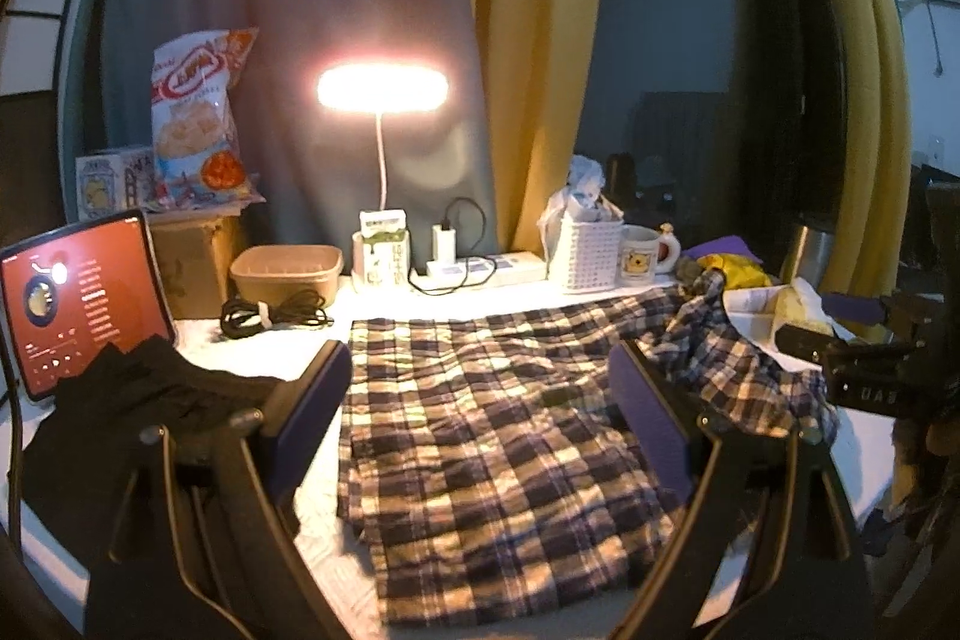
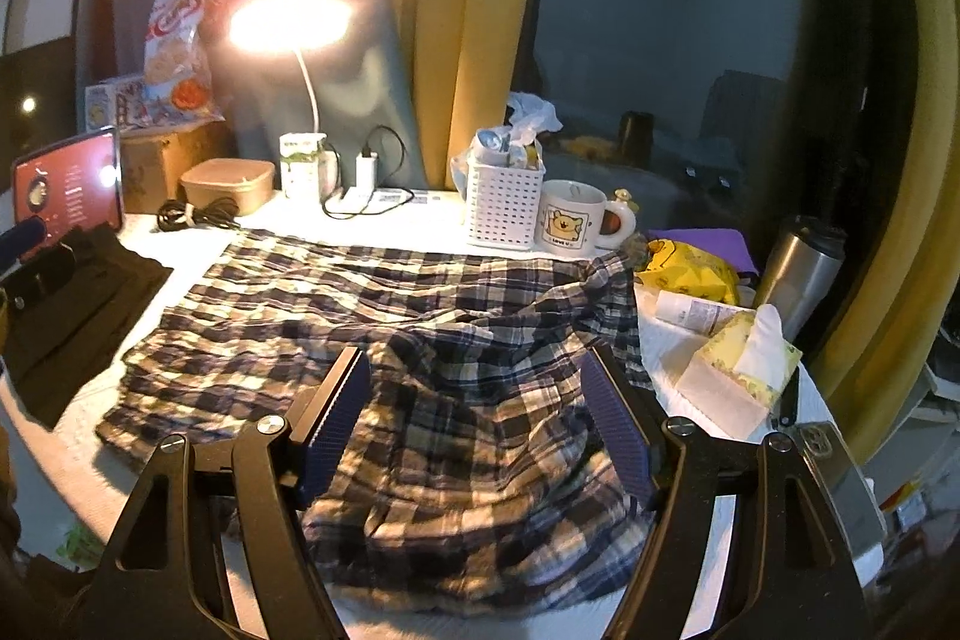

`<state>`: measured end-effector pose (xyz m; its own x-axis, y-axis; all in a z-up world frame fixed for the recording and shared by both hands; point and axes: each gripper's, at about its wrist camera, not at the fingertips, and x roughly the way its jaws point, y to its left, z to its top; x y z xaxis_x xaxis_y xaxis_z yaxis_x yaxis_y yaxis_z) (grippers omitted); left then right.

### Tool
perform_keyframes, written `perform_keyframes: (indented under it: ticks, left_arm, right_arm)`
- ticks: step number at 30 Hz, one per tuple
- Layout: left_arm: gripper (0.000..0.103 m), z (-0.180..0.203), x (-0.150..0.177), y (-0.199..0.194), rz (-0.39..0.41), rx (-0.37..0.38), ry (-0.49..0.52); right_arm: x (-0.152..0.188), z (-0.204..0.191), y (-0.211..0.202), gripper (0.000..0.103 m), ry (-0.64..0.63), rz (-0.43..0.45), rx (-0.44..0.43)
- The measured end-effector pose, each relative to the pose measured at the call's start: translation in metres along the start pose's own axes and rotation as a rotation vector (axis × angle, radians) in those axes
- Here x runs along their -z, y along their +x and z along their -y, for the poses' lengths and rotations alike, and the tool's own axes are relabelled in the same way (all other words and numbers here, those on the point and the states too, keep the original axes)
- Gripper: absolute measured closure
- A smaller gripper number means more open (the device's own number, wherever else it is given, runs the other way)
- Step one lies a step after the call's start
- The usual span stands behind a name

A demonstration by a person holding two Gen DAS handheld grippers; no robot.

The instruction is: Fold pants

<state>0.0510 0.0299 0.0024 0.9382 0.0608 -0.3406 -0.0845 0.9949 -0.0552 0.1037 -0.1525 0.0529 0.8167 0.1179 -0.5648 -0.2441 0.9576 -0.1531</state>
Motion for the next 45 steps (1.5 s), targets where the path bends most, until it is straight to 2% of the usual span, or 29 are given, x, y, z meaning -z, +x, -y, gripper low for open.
perform_keyframes:
  ticks: [4,8,12,18,21,24,26,29,34,36,37,38,39,40,41,42,43,45]
  left_arm:
    - [0.015,-0.013,-0.015,0.031,-0.039,-0.018,-0.009]
    - [0.015,-0.035,-0.025,0.077,-0.125,-0.033,-0.028]
    - [0.015,-0.058,-0.030,0.122,-0.196,-0.050,-0.005]
    - [0.015,-0.096,-0.028,0.202,-0.326,-0.066,-0.012]
    - [0.015,-0.113,-0.025,0.239,-0.394,-0.067,-0.039]
    - [0.015,-0.122,-0.024,0.267,-0.422,-0.084,-0.031]
    - [0.015,-0.127,-0.022,0.290,-0.466,-0.069,-0.042]
    - [0.015,-0.132,-0.013,0.319,-0.562,-0.064,-0.052]
    - [0.015,-0.131,0.007,0.342,-0.650,-0.025,-0.052]
    - [0.015,-0.130,0.015,0.348,-0.661,-0.026,-0.036]
    - [0.015,-0.126,0.016,0.348,-0.644,-0.021,-0.011]
    - [0.017,-0.121,0.018,0.348,-0.638,-0.018,0.012]
    - [0.035,-0.117,0.018,0.348,-0.631,-0.018,0.032]
    - [0.056,-0.112,0.018,0.346,-0.621,-0.007,0.058]
    - [0.068,-0.107,0.017,0.345,-0.619,0.019,0.061]
    - [0.088,-0.105,0.017,0.344,-0.622,0.032,0.060]
    - [0.095,-0.103,0.016,0.344,-0.627,0.047,0.055]
    - [0.097,-0.101,0.013,0.344,-0.611,0.034,0.053]
  right_arm:
    - [-0.012,0.011,0.024,0.027,0.005,-0.023,-0.008]
    - [-0.027,0.025,0.051,0.027,0.001,-0.055,-0.023]
    - [-0.045,0.044,0.081,0.027,-0.018,-0.079,-0.008]
    - [-0.071,0.084,0.138,0.027,0.007,-0.122,-0.006]
    - [-0.081,0.110,0.171,0.027,0.052,-0.159,-0.032]
    - [-0.087,0.130,0.209,0.027,0.077,-0.232,-0.075]
    - [-0.084,0.139,0.237,0.027,0.082,-0.307,-0.127]
    - [-0.073,0.145,0.269,0.027,0.072,-0.394,-0.123]
    - [-0.046,0.143,0.294,0.027,0.051,-0.483,-0.129]
    - [-0.037,0.137,0.296,0.035,0.028,-0.483,-0.137]
    - [-0.034,0.133,0.296,0.054,0.010,-0.480,-0.144]
    - [-0.032,0.130,0.295,0.074,0.002,-0.473,-0.149]
    - [-0.031,0.129,0.294,0.078,0.003,-0.461,-0.152]
    - [-0.032,0.127,0.292,0.083,0.000,-0.447,-0.156]
    - [-0.034,0.124,0.289,0.085,-0.014,-0.432,-0.151]
    - [-0.036,0.122,0.286,0.085,-0.022,-0.415,-0.143]
    - [-0.042,0.118,0.281,0.086,-0.030,-0.389,-0.140]
    - [-0.053,0.115,0.274,0.087,-0.045,-0.338,-0.130]
